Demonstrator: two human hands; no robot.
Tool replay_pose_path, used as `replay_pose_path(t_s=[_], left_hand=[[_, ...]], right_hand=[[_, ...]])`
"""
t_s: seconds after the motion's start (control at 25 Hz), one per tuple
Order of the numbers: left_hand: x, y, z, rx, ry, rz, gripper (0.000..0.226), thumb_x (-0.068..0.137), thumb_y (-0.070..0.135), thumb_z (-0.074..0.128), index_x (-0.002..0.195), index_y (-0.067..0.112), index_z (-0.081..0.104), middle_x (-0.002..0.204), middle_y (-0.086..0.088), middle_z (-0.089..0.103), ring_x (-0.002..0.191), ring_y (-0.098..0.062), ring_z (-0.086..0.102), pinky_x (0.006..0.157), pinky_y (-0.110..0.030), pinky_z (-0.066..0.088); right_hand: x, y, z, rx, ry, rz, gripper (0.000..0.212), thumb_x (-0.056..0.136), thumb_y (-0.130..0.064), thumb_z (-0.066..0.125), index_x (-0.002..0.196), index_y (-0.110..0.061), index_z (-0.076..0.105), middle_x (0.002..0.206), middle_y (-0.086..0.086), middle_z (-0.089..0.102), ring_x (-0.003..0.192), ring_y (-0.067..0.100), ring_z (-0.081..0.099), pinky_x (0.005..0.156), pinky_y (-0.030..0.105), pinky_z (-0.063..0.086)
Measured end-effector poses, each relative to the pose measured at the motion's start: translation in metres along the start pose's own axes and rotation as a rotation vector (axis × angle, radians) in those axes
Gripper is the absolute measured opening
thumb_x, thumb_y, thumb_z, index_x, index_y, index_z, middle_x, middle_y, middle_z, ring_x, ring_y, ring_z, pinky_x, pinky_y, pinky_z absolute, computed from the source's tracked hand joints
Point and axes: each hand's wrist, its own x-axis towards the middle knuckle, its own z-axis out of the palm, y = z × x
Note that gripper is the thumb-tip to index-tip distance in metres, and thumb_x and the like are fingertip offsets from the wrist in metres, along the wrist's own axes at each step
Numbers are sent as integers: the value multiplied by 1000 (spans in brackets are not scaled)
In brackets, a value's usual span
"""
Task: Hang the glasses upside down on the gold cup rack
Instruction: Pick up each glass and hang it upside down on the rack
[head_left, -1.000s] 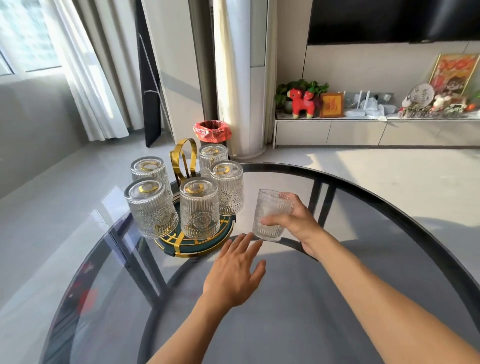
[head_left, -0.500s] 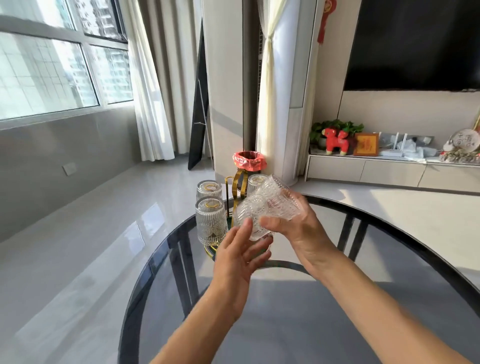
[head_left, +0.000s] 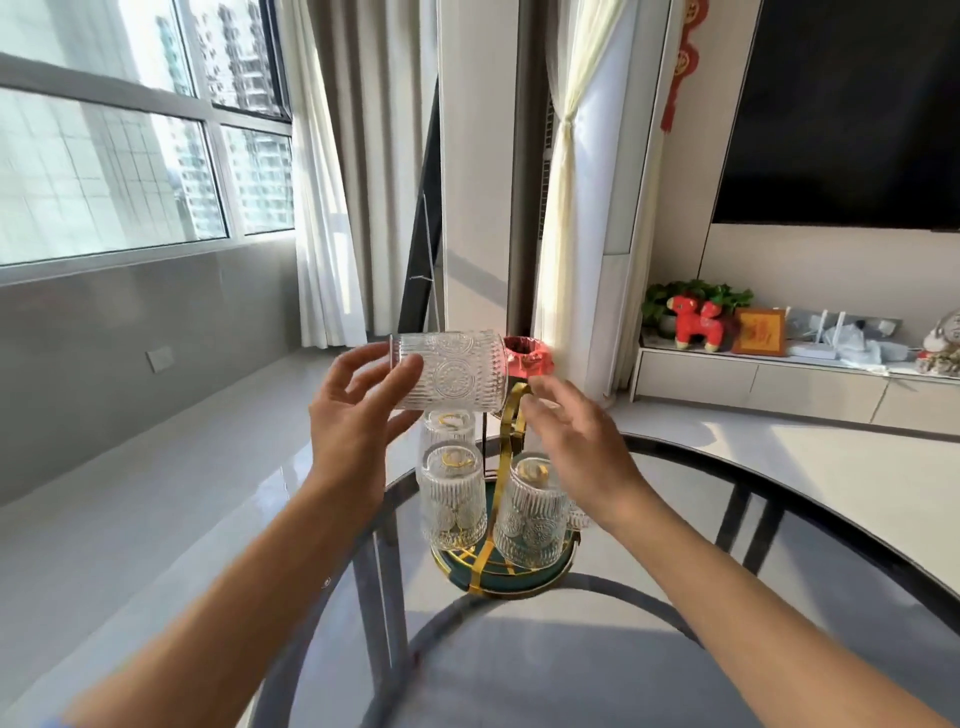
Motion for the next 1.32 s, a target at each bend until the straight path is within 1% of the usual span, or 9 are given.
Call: replay_pose_path(t_s=[0.08,0.12,0.24,0.36,0.52,0.6,0.92,1.12,1.32], left_hand=[[31,-1,2,151,18,34,42,63,32,85,98,23,65,102,-8,71,90,-21,71,70,-31,59],[45,-3,6,250,26,57,43,63,32,87,99,22,65,106,-9,69,94,-24,69,73,-35,59],[83,-19,22,512,-12,91,46,63,25,90,101,21,66,110,-7,68,102,-26,66,88,-45,57],[108,-33,42,688,-95,61,47,60,23,92,100,20,68,117,-8,66,108,-24,63,95,-44,53],[129,-57,57,909,-196,-27,48,60,20,92,101,15,68,124,-7,65,111,-19,58,83,-25,44],[132,-69,58,993,-240,-36,46,60,19,92,100,16,68,123,-6,65,111,-17,56,81,-25,43],[131,-108,68,1206,-323,-81,27,70,4,72,92,16,64,117,-11,67,106,-25,63,85,-38,56],[128,-118,62,1270,-398,-110,20,76,6,69,93,14,61,116,-13,66,105,-28,61,87,-39,53],[121,-104,53,1268,-455,-229,54,75,20,78,122,13,55,118,-9,58,104,-25,58,79,-33,50]], right_hand=[[17,10,14,-497,-146,-112,50,98,-45,39,143,-24,38,155,-3,36,138,23,36,107,42,31],[23,15,19,-576,-207,-117,54,98,-45,36,147,-23,32,159,-4,26,142,23,28,111,43,26],[33,34,26,-547,-248,-153,56,99,-45,33,150,-25,26,162,-10,13,146,18,17,115,42,17],[33,47,21,-607,-244,-220,57,98,-45,34,151,-28,22,161,-13,12,146,13,14,116,38,14],[37,46,17,-647,-211,-296,55,97,-42,38,149,-25,30,160,-8,21,145,16,20,117,41,19],[39,45,15,-641,-199,-311,53,97,-40,39,147,-25,34,159,-8,26,145,17,21,116,44,22],[41,54,13,-623,-174,-356,52,96,-34,43,147,-25,35,157,-9,28,143,16,25,117,40,21],[42,56,14,-596,-173,-368,52,95,-32,45,147,-24,37,157,-9,28,143,14,27,117,39,22],[38,54,15,-594,-179,-342,54,96,-33,45,149,-26,32,158,-11,25,143,14,26,116,36,17]])
